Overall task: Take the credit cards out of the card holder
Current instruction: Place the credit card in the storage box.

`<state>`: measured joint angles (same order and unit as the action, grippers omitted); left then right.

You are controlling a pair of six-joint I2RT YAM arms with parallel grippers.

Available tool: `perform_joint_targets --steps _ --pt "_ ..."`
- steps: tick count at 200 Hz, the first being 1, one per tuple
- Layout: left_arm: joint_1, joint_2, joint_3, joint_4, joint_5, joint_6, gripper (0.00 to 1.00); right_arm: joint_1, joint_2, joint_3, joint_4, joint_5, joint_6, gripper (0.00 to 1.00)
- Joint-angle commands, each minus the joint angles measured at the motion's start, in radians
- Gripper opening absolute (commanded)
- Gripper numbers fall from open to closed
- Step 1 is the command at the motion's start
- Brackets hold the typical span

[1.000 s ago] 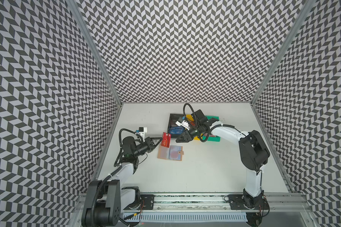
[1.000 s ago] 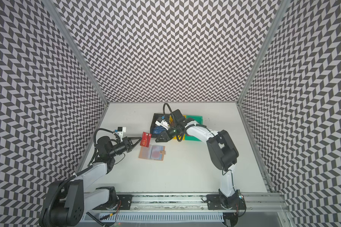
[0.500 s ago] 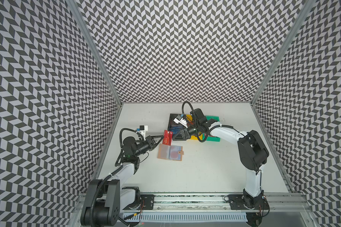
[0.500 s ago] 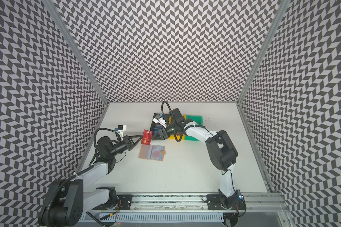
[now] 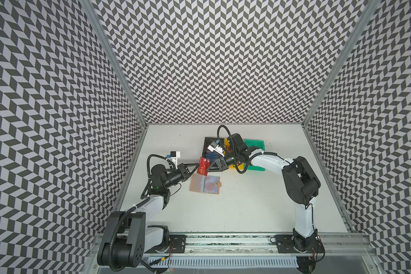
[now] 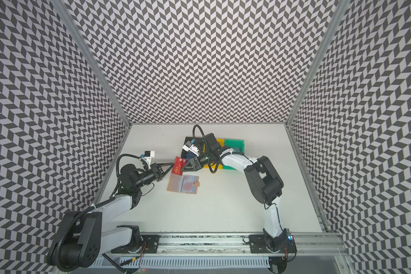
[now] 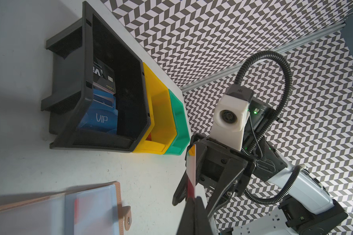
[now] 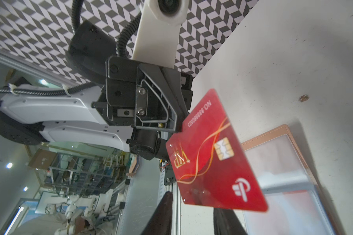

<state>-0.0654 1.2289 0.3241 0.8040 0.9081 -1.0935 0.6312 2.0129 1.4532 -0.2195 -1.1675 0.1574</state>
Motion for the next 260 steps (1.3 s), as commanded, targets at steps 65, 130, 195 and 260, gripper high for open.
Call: perform_joint_targets --steps 65,130,195,260 --pt "-0.025 -0.006 0.003 -0.017 0.006 0.024 0.00 0.012 0.011 0.004 0.149 -0.089 0.069 0.13" --pt "-0.024 -0.034 0.025 -0.186 -0.024 0.126 0.00 -0.024 0.005 0.095 -0.153 -0.006 -0.125 0.00" --pt "-0.023 0.008 0.040 -0.257 -0.045 0.175 0.00 -0.043 0.040 0.501 -0.761 0.662 -0.551 0.00" --pt "-0.023 0.046 0.059 -0.290 -0.048 0.199 0.00 -0.041 0.148 0.733 -0.981 1.037 -0.797 0.00"
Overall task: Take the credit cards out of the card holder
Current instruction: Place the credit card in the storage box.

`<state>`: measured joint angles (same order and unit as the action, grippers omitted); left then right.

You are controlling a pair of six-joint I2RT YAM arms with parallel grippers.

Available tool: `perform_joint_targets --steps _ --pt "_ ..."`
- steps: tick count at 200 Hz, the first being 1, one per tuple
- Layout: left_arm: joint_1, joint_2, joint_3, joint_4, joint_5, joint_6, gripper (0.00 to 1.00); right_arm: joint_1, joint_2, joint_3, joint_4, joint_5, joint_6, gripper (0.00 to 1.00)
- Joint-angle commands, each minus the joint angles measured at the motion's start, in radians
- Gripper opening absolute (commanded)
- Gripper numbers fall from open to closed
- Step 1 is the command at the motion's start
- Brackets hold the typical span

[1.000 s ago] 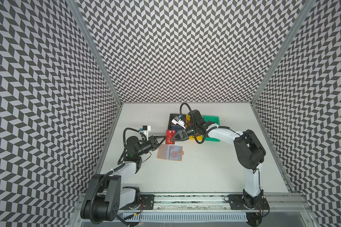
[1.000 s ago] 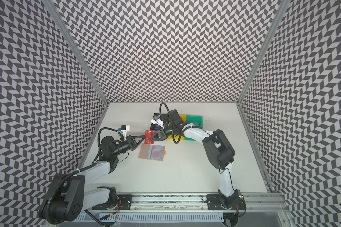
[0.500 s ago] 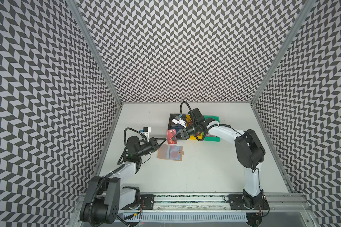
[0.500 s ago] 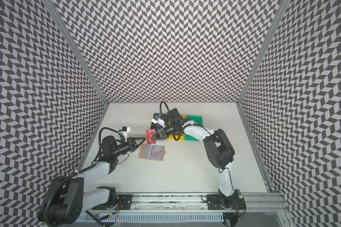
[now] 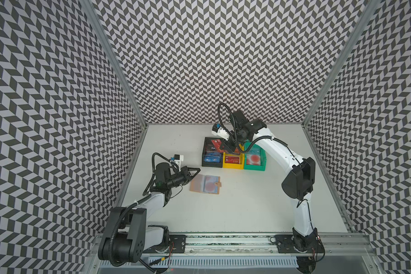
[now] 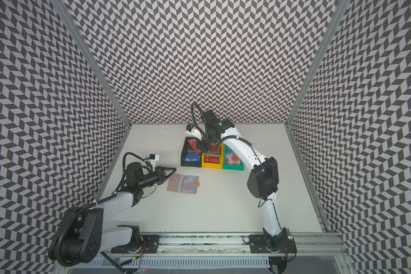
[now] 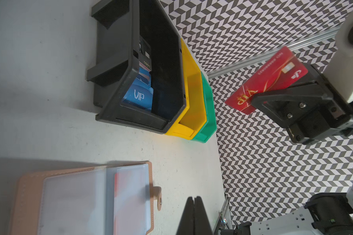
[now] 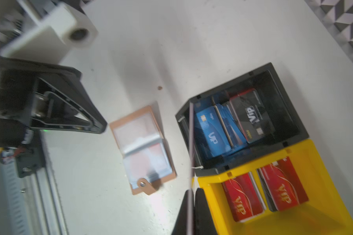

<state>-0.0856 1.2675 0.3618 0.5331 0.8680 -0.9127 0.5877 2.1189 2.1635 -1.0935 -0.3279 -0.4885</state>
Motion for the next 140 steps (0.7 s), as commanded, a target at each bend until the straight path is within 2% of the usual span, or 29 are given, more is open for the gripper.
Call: perform_joint_targets --steps 1,15,50,140 --pt "-0.003 0.008 0.022 -0.019 -0.008 0.018 0.00 0.002 0.043 0.022 -0.108 0.202 -0.154 0.00" --pt "-0.003 0.015 0.024 -0.022 -0.009 0.020 0.00 0.002 0.052 0.020 -0.115 0.278 -0.186 0.00" --pt "-0.004 0.030 0.024 -0.027 -0.015 0.023 0.00 0.001 0.060 -0.009 -0.122 0.375 -0.237 0.00" --pt "-0.004 0.063 0.035 -0.035 -0.026 0.033 0.00 0.001 0.065 -0.169 -0.093 0.408 -0.258 0.00"
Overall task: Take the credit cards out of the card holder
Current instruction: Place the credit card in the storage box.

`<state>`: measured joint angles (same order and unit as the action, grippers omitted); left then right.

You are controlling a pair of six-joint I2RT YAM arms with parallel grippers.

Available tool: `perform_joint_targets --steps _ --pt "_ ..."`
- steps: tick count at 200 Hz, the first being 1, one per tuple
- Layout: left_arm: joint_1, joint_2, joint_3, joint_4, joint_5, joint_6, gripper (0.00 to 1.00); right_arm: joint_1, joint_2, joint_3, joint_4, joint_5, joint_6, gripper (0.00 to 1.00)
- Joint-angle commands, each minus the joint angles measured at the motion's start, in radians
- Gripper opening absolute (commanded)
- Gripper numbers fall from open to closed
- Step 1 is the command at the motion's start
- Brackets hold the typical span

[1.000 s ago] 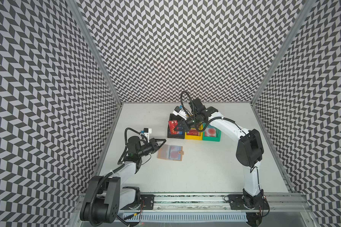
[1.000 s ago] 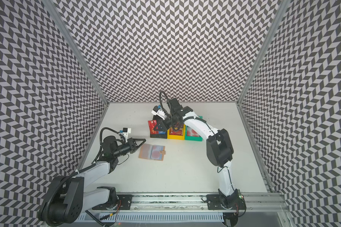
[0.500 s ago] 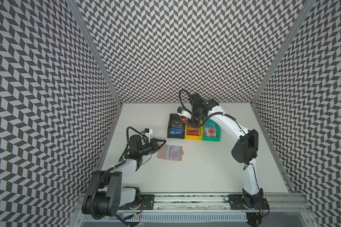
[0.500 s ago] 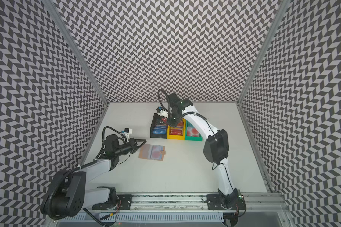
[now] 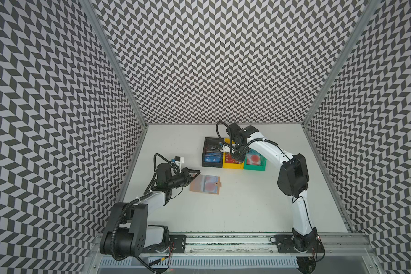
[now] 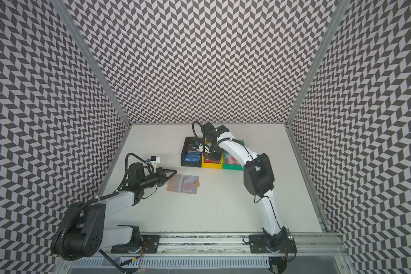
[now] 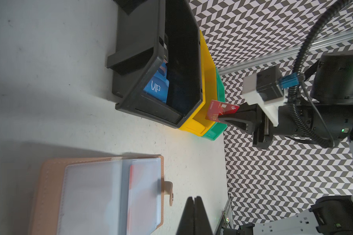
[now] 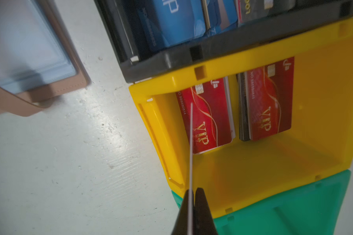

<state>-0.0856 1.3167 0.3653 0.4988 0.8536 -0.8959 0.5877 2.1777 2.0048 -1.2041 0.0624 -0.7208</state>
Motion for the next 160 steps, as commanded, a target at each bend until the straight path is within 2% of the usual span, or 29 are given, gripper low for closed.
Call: perform_joint_targets --steps 1,160 --pt "-0.004 0.013 0.032 -0.001 -0.011 0.016 0.00 0.001 0.007 -0.010 0.017 0.017 -0.027 0.00" --pt "-0.005 0.141 0.056 -0.065 -0.070 0.075 0.00 0.025 0.077 -0.054 0.033 0.008 -0.029 0.01"
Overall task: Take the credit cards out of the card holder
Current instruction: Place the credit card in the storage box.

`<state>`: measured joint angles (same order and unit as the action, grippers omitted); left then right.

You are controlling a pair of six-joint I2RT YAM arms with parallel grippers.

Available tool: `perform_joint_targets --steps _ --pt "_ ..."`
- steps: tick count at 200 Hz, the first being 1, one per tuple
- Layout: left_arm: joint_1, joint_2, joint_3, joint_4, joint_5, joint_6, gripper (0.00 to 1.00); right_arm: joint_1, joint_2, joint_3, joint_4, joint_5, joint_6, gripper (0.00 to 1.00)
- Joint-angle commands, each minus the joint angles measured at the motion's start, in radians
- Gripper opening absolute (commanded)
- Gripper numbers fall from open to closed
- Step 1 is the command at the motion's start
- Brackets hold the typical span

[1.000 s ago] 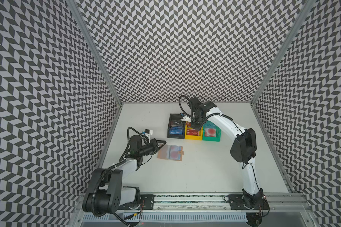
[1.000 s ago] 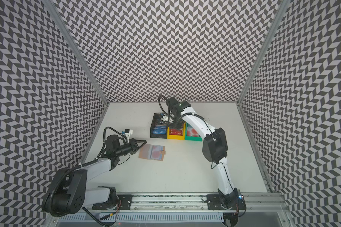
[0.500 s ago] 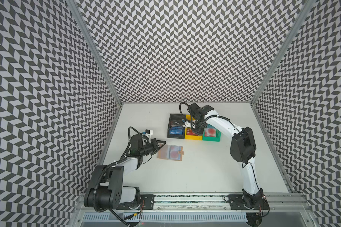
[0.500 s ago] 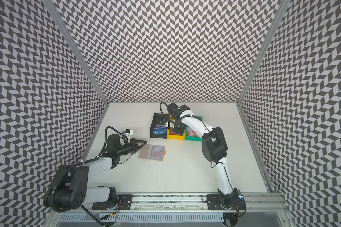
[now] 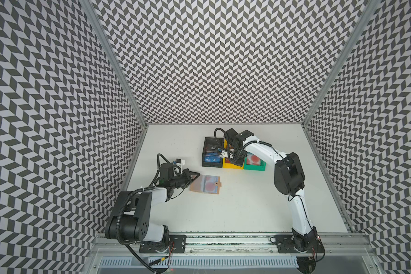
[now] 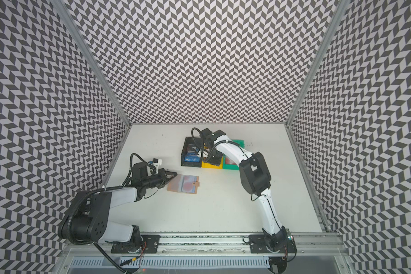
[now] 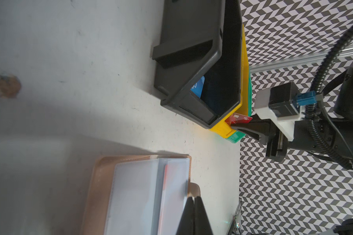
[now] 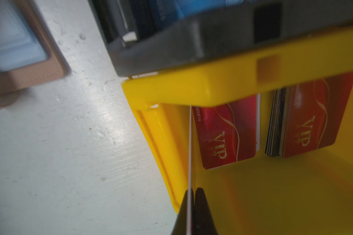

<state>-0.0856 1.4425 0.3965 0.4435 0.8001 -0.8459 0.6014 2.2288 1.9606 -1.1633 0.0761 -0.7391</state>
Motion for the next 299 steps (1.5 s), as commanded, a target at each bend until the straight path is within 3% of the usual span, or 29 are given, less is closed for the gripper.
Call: perform_joint_targets --steps 1,205,221,230,237,259,267,299 --pt "-0.005 0.016 0.025 -0.009 -0.016 0.026 0.00 0.011 0.026 -0.009 -0.008 -0.005 -0.011 0.01" --pt "-0.016 0.044 0.012 -0.028 -0.035 0.053 0.00 -0.007 0.023 0.057 0.137 0.116 0.034 0.20" --pt "-0.016 0.047 0.009 -0.033 -0.037 0.057 0.00 -0.009 0.004 0.055 0.147 0.107 0.038 0.24" --pt "-0.017 0.049 0.007 -0.036 -0.039 0.060 0.00 -0.009 -0.003 0.053 0.145 0.100 0.036 0.35" --pt "-0.017 0.051 0.008 -0.037 -0.039 0.062 0.00 -0.009 -0.008 0.053 0.146 0.101 0.037 0.37" --pt "-0.021 0.048 0.007 -0.042 -0.041 0.064 0.00 -0.007 -0.029 0.051 0.153 0.095 0.055 0.37" --pt "-0.023 0.044 0.007 -0.049 -0.043 0.066 0.00 -0.006 -0.043 0.050 0.152 0.074 0.072 0.32" --pt "-0.028 0.020 -0.004 -0.086 -0.070 0.086 0.00 0.010 -0.186 -0.069 0.231 -0.154 0.150 0.21"
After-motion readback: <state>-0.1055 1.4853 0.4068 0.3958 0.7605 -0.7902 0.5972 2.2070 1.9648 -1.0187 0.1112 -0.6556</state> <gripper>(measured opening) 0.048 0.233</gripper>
